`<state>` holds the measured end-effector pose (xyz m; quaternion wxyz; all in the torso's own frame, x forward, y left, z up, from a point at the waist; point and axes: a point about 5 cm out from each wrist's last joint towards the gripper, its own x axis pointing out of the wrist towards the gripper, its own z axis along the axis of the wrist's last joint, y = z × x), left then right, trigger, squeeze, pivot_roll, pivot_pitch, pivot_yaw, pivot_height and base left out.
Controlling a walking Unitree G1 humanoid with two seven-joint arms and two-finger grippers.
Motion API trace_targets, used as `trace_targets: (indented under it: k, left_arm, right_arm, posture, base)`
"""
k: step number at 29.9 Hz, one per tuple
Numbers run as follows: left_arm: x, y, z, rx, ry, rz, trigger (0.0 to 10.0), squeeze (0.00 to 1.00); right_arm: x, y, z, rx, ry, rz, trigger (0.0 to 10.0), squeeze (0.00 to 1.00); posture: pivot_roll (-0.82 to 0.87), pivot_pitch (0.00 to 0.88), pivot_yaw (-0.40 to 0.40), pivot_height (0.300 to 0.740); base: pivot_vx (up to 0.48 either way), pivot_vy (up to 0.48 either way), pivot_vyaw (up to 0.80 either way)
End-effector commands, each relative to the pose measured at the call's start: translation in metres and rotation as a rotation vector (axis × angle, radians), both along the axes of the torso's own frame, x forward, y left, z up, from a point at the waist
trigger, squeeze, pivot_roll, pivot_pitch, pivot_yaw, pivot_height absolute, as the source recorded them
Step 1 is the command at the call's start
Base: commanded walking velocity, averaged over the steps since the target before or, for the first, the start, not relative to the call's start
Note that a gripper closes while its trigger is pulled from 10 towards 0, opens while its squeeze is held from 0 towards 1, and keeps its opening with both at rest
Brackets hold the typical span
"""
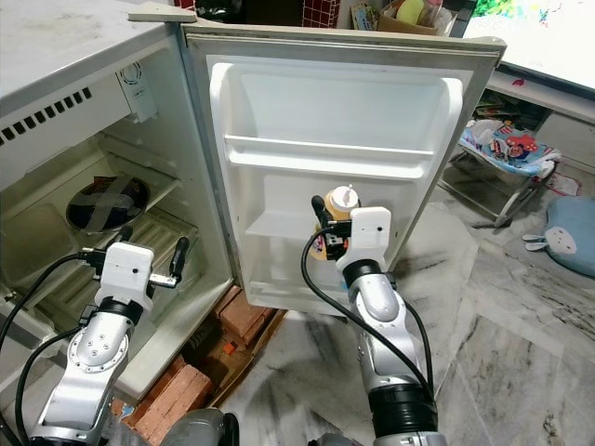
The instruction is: Restocking fridge
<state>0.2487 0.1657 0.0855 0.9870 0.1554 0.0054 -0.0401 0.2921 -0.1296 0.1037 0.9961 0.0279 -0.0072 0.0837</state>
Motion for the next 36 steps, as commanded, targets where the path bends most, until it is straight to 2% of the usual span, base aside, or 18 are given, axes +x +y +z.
trace_targets:
  k: [1,5,25,29,36]
  left_arm:
    - [0.0007,0.0006,-0.0022,0.014,0.007,0.001,10.0,0.0]
    - [0.0013,0.0,-0.0012,0.016,-0.001,0.002,10.0,0.0]
    - [0.0027,-0.003,0.0013,-0.005,-0.013,-0.027,10.0,0.0]
    - [0.0004,-0.0083,0.0021,-0.003,-0.02,-0.056,10.0,0.0]
    - [0.0006,-0.0084,0.0029,-0.008,-0.021,-0.066,10.0,0.0]
  right_arm:
    - [0.0018,0.0016,0.0018,0.003,-0.009,0.007,10.0,0.0]
    - [0.0023,0.0022,0.0022,0.002,-0.013,0.01,10.0,0.0]
    - [0.0051,0.0057,0.0042,-0.019,-0.028,0.029,10.0,0.0]
    - [0.0064,0.0067,0.0054,-0.025,-0.036,0.033,10.0,0.0]
    - [0.0094,0.0092,0.0067,-0.028,-0.046,0.031,10.0,0.0]
  posture:
    - [0.11,0.0,-0.046,0.676]
    - [0.11,0.0,-0.046,0.651]
    - [0.11,0.0,-0.048,0.651]
    - [0.11,0.0,-0.046,0.651]
    - [0.11,0.0,-0.038,0.651]
  base:
    - [0.0,0.0,0.0]
    - [0.0,0.0,0.0]
    - [0.0,0.0,0.0]
    - [0.0,0.0,0.0]
    - [0.256,0.0,0.0]
